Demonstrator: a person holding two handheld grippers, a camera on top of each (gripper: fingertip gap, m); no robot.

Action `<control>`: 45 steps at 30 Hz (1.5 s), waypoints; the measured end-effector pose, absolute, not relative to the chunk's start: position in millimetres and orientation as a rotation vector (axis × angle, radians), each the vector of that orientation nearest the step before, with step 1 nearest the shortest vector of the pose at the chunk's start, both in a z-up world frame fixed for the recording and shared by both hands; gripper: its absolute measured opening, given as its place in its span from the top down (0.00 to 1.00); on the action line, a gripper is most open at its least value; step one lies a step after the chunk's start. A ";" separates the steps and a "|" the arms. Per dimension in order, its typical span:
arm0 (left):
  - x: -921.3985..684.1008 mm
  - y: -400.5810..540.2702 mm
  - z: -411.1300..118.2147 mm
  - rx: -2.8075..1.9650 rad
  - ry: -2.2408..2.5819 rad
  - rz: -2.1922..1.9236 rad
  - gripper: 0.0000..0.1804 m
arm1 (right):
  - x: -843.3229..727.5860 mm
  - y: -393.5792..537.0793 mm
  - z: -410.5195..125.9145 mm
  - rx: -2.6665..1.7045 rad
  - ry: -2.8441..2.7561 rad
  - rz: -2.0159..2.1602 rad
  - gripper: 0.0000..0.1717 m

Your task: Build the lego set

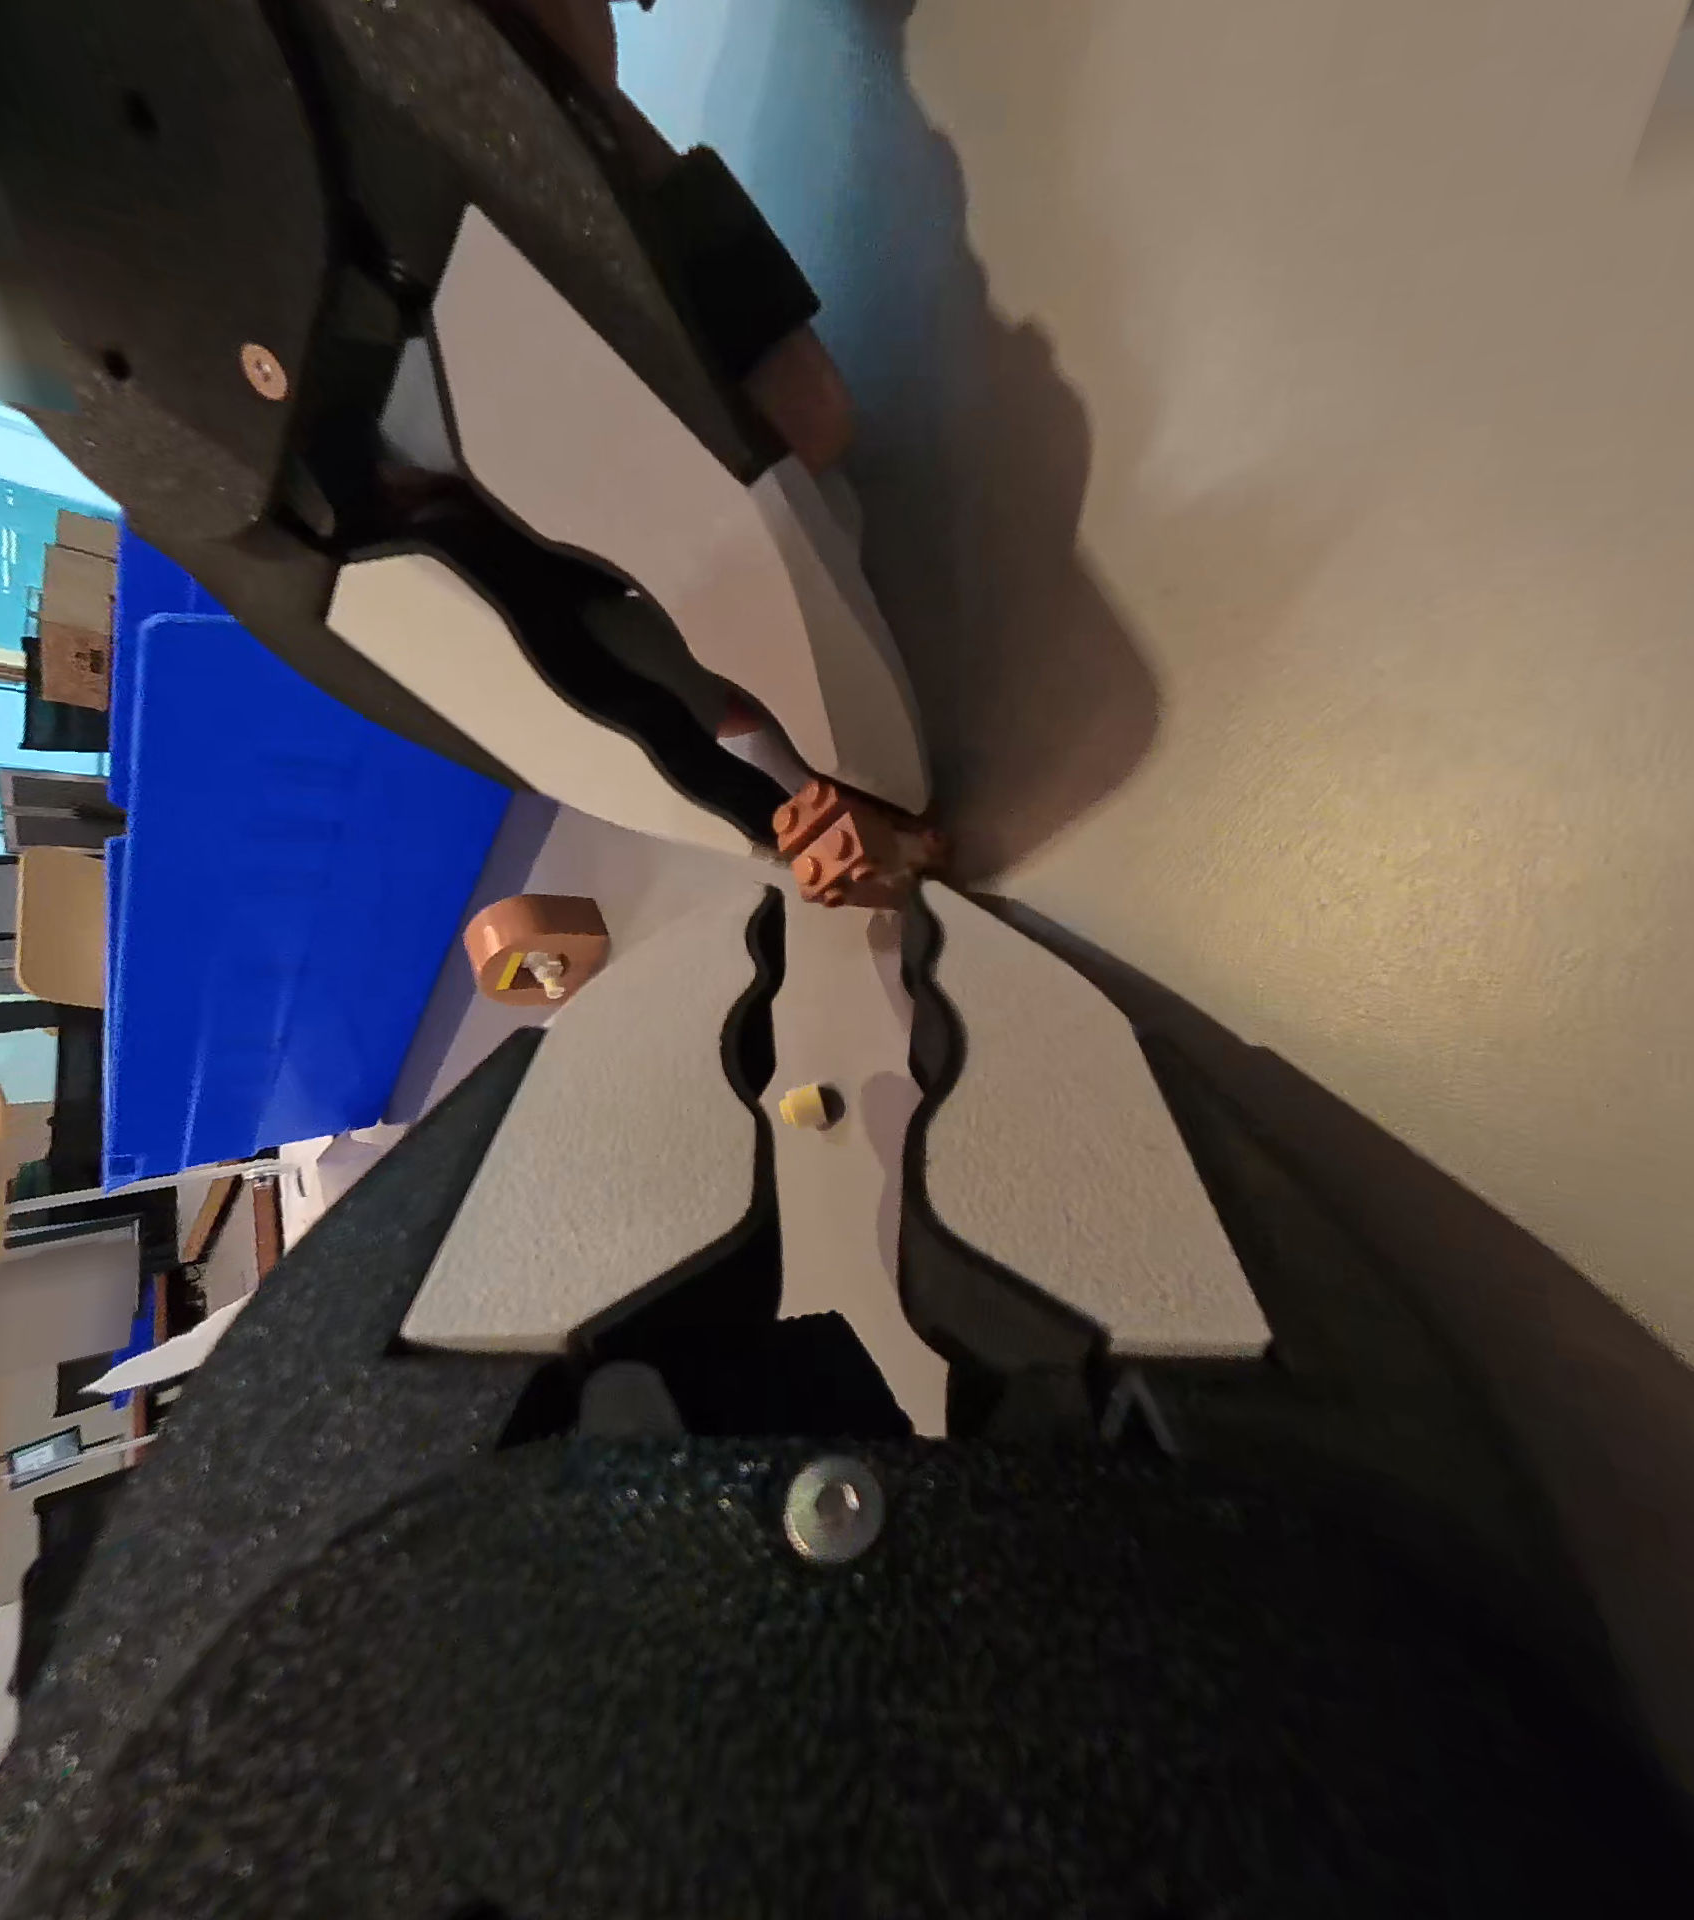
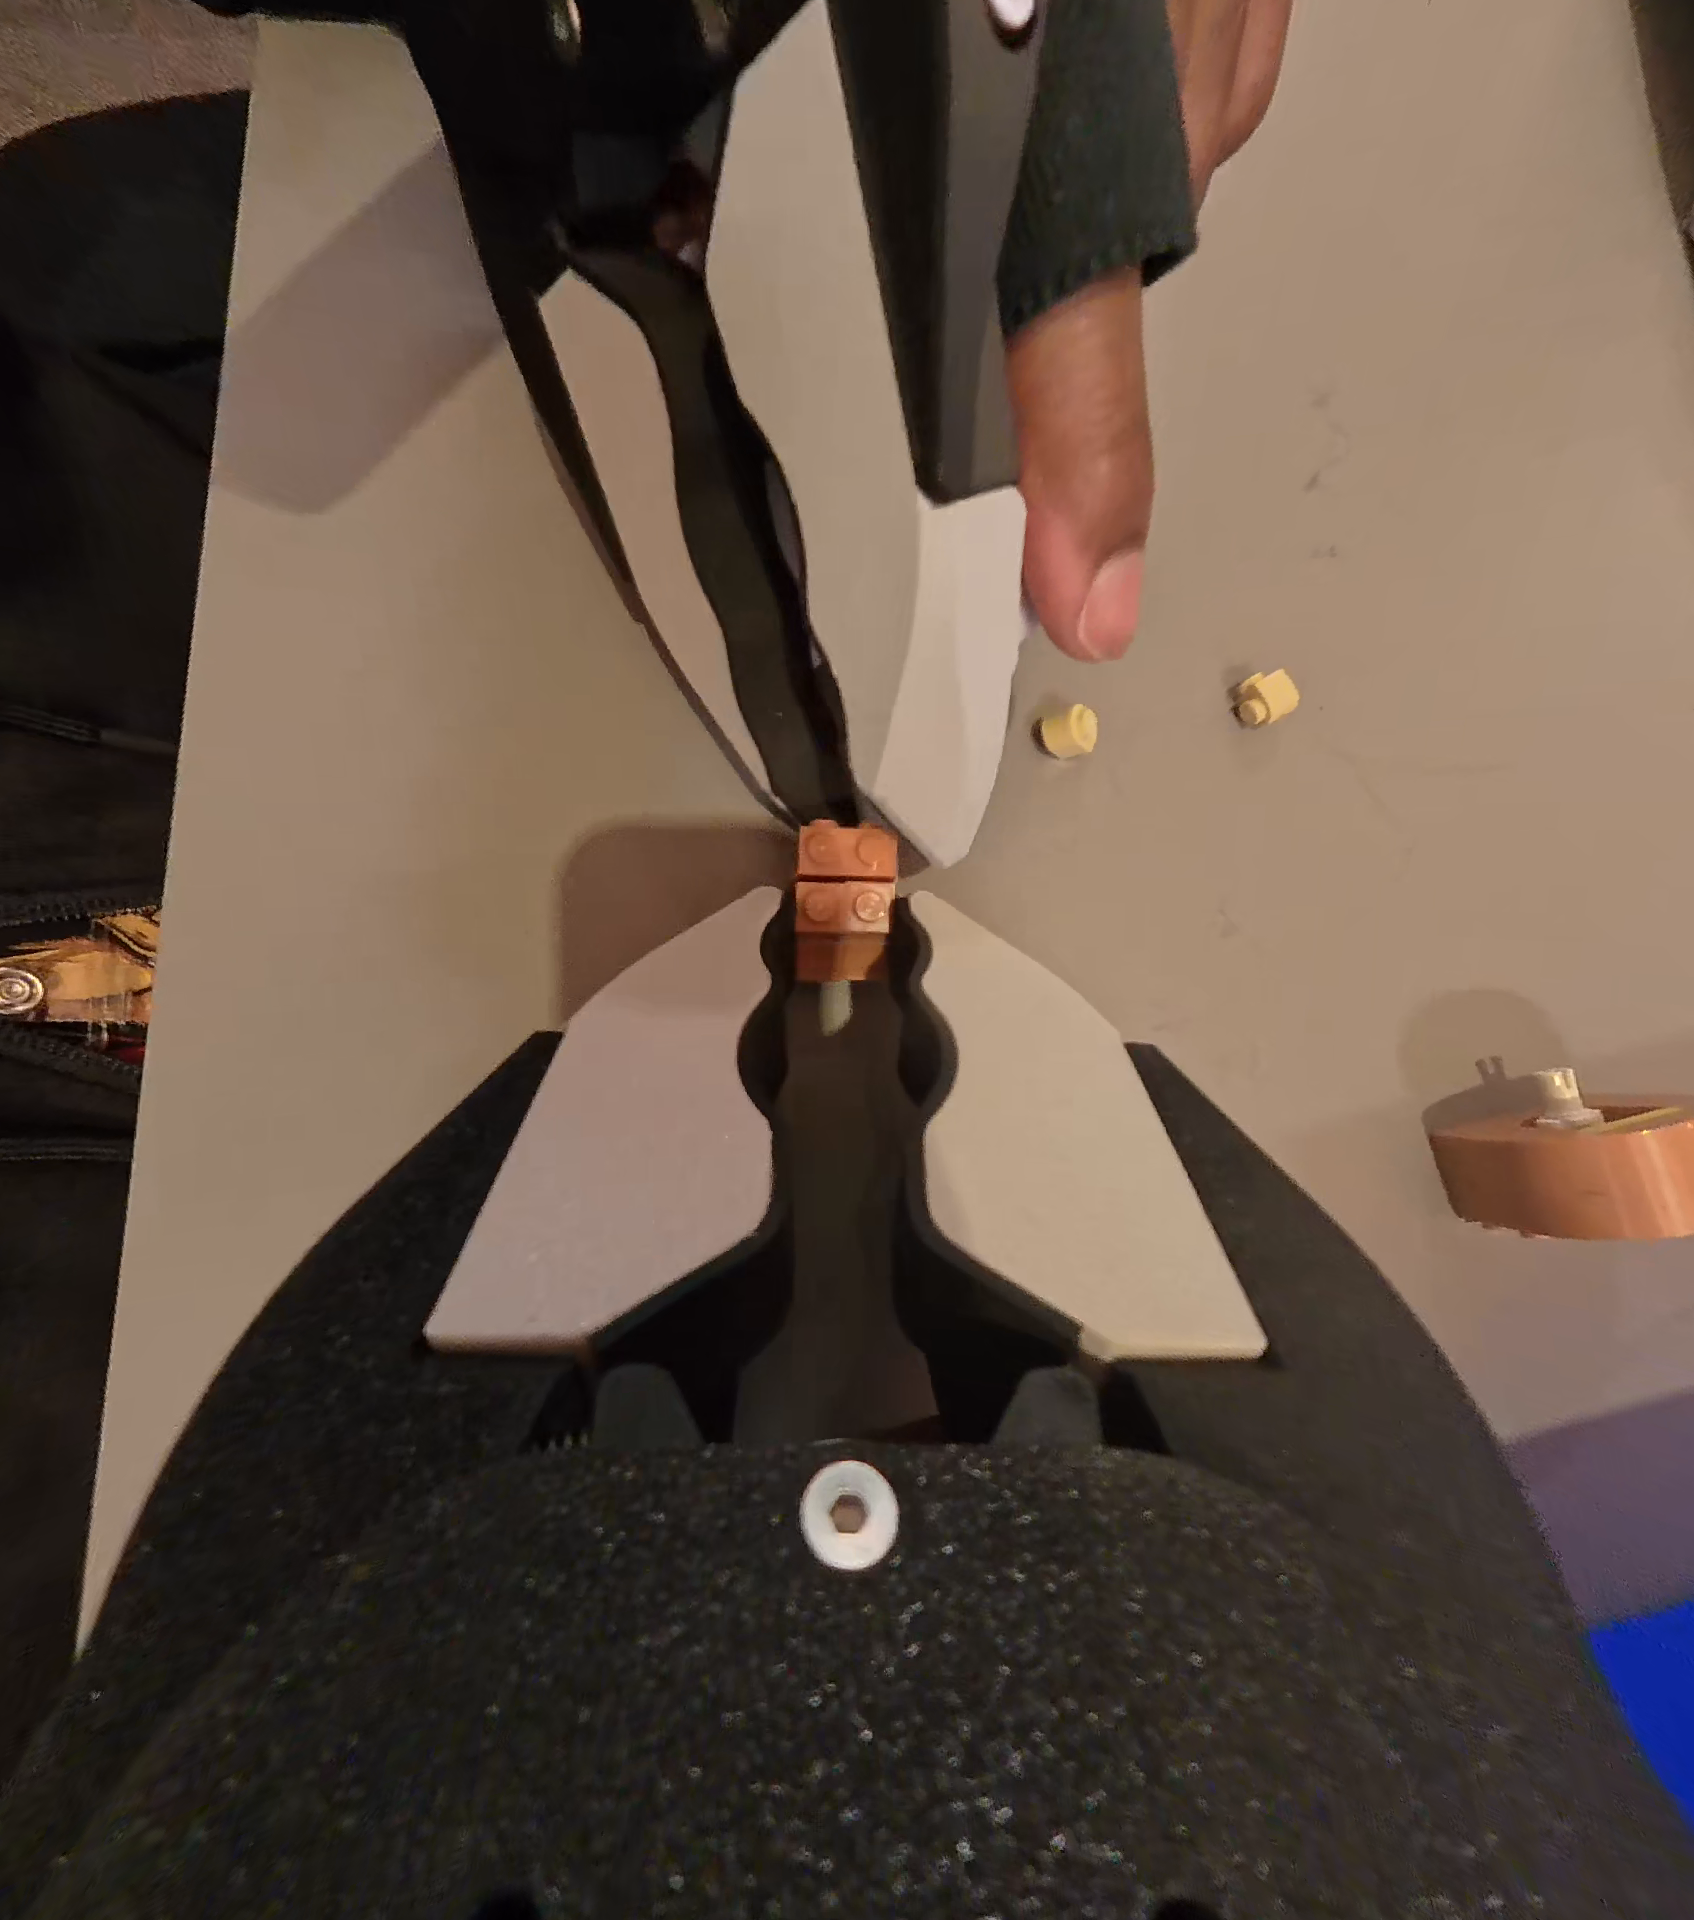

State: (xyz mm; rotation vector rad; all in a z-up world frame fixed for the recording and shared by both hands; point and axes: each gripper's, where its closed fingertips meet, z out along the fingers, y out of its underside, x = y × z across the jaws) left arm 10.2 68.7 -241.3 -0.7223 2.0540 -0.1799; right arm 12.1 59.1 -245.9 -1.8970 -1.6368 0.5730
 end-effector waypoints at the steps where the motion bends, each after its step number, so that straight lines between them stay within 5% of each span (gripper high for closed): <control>1: 10.3 68.9 -241.1 -0.721 2.051 -0.176 0.88 | 12.4 59.0 -246.0 -1.893 -1.648 0.559 0.90; 45: 2.3 73.9 -236.6 -0.648 1.981 -0.102 0.85 | 7.3 65.4 -238.4 -1.905 -1.571 0.666 0.90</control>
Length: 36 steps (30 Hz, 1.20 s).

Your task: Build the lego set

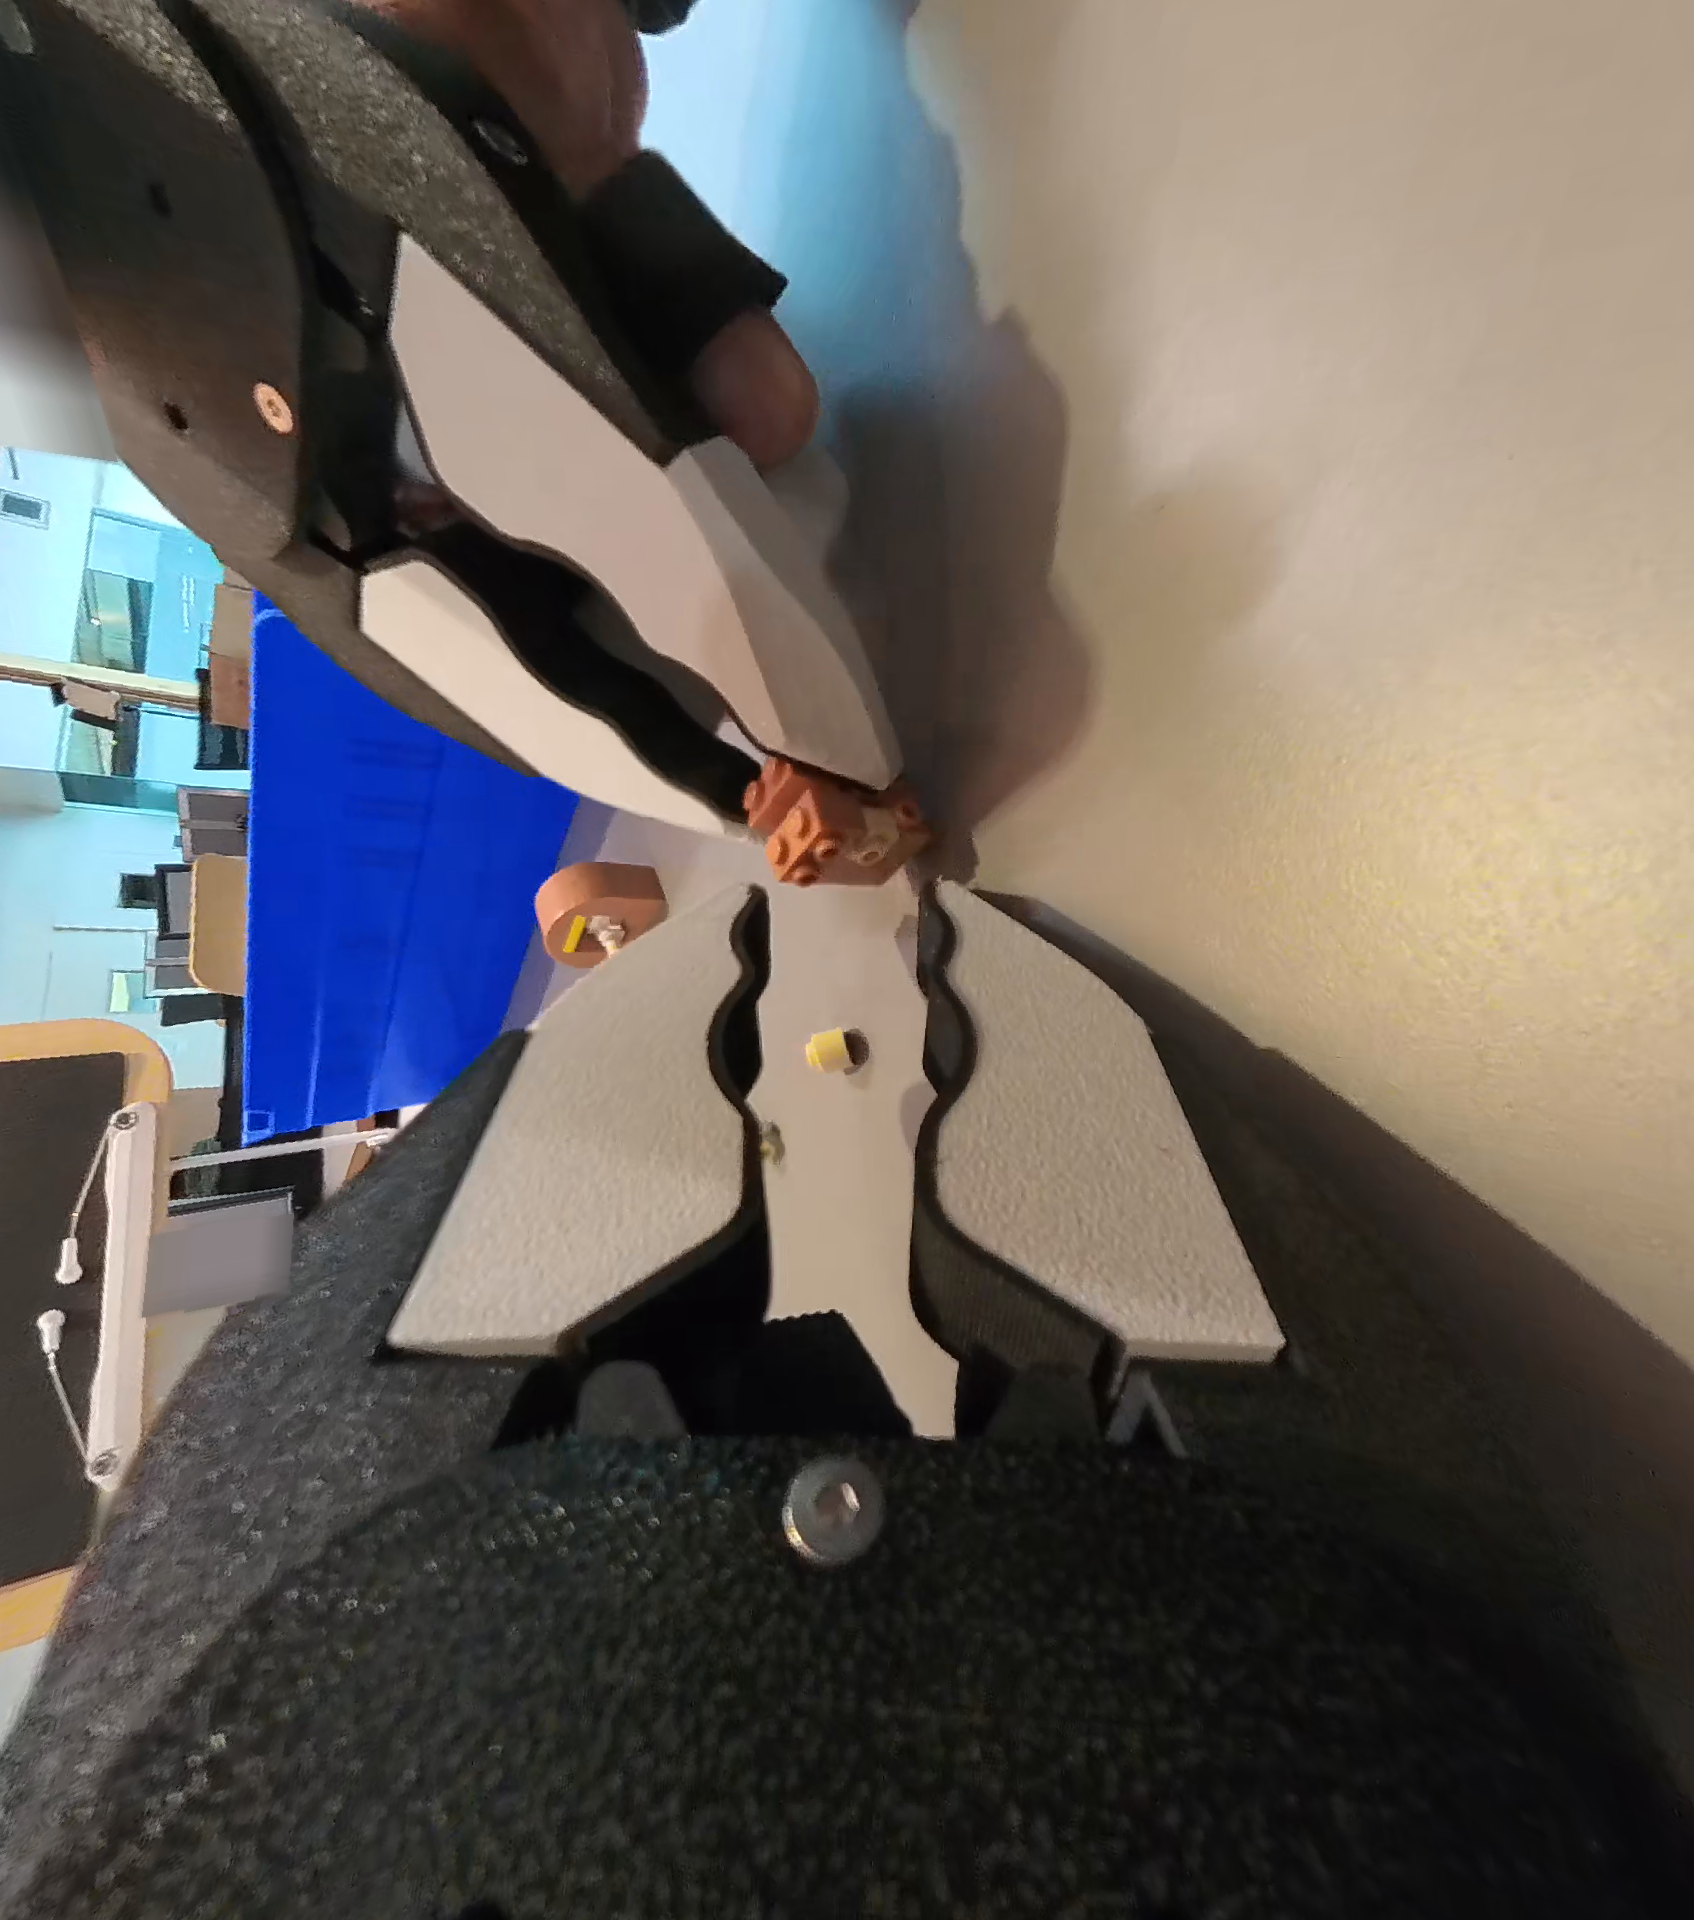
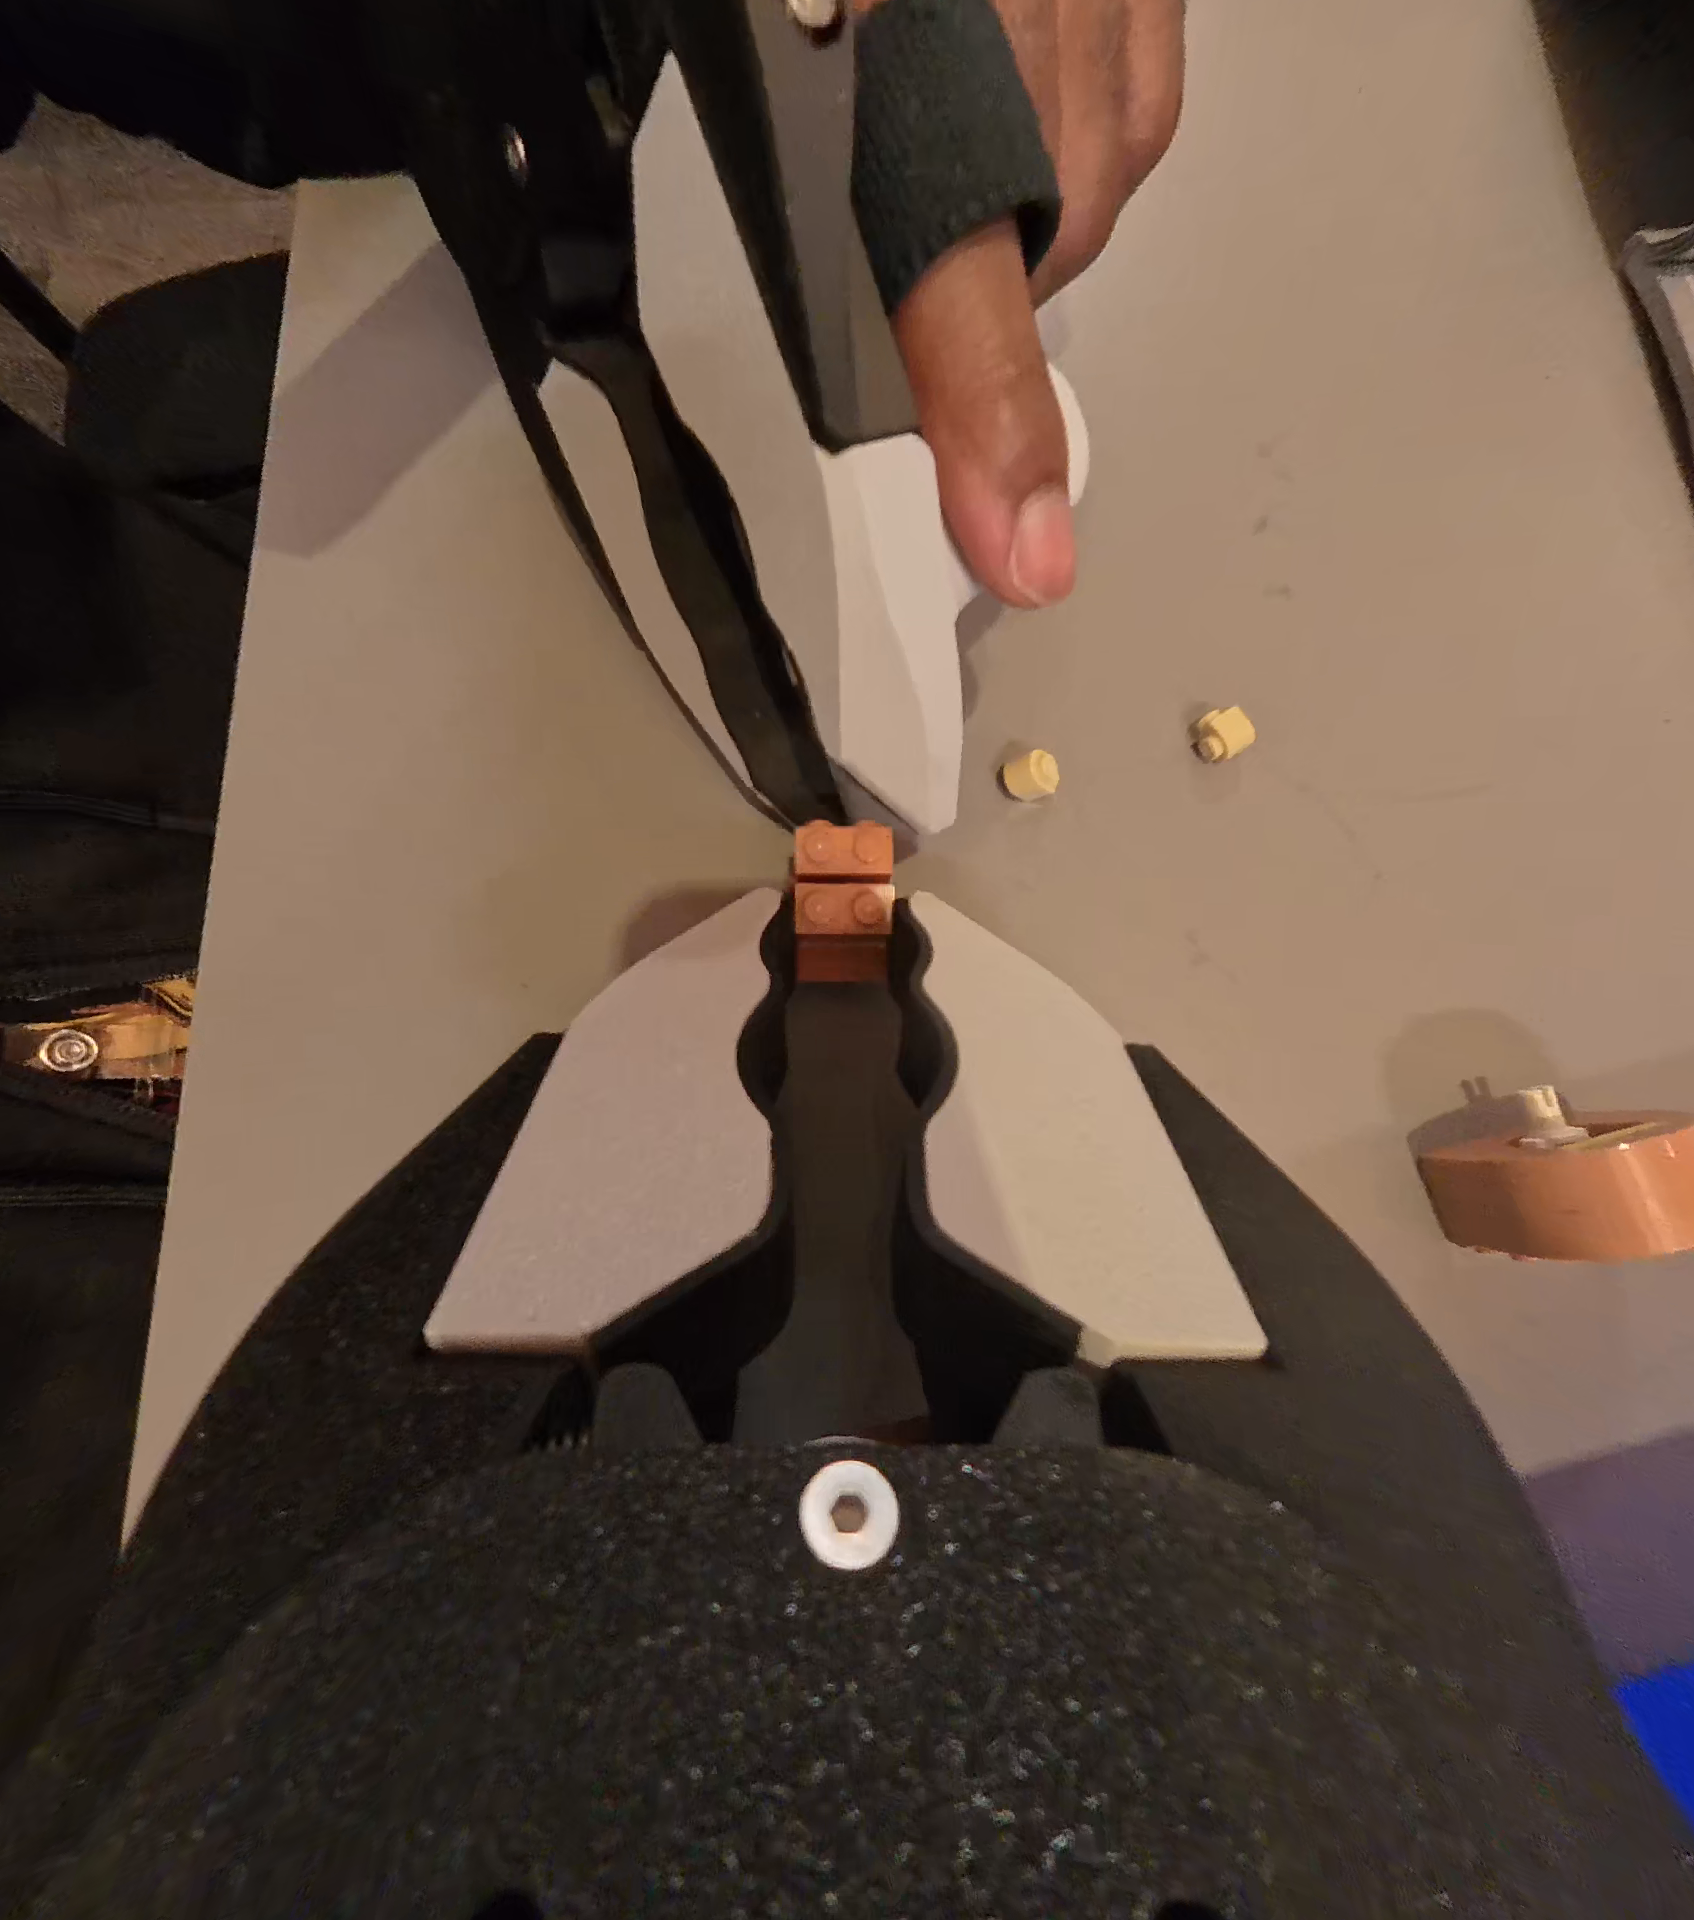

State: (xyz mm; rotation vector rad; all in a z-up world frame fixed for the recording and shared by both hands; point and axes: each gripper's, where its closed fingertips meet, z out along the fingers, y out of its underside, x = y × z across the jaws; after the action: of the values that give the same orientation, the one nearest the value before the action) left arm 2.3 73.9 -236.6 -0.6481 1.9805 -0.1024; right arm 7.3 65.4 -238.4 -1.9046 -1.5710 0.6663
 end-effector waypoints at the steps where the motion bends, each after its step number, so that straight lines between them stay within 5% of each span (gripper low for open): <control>1: 2.6 74.4 -235.9 -0.651 1.974 -0.099 0.84 | 7.3 65.3 -236.7 -1.902 -1.564 0.680 0.90; 23: 16.2 52.1 -204.4 -0.313 1.779 -0.030 0.69 | -3.0 44.0 -206.8 -1.810 -1.508 1.013 0.90; 29: 19.1 43.8 -204.1 -0.268 1.782 -0.042 0.84 | -5.1 38.5 -206.1 -1.786 -1.539 1.024 0.90; 36: 17.9 40.7 -199.2 -0.285 1.787 -0.056 0.85 | -6.1 35.3 -200.4 -1.756 -1.535 1.056 0.90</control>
State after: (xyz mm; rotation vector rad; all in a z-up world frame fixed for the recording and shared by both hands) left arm 17.9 40.7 -199.2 -0.2852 1.7869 -0.0561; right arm -6.1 35.3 -200.4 -1.7559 -1.5345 1.0562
